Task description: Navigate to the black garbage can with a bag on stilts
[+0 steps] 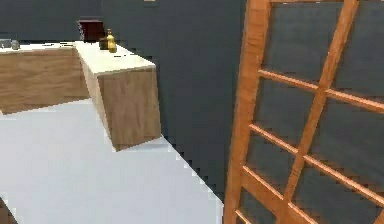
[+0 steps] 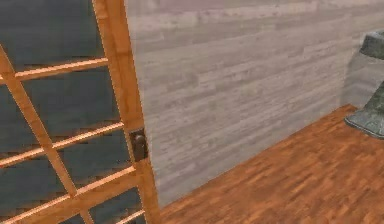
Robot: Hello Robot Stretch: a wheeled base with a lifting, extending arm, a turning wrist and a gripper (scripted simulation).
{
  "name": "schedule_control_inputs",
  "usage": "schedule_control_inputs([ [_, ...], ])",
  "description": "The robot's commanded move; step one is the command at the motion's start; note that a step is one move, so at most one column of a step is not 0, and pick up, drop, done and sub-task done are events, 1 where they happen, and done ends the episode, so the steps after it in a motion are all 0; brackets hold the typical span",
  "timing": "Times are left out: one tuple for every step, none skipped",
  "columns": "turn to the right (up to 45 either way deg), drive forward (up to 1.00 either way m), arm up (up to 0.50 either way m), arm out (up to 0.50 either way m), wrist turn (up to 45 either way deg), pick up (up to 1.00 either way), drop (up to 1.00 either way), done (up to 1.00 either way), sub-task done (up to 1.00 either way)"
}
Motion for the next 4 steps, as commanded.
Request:
schedule_control_inputs([
  [-24.0, 0.0, 0.0, 0.0, 0.0, 0.0, 0.0, 0.0, 0.0],
  [0.0, 0.25, 0.0, 0.0, 0.0, 0.0, 0.0, 0.0, 0.0],
  [-6.0, 0.0, 0.0, 0.0, 0.0, 0.0, 0.0, 0.0, 0.0],
  [0.0, 0.75, 0.0, 0.0, 0.0, 0.0, 0.0, 0.0, 0.0],
])
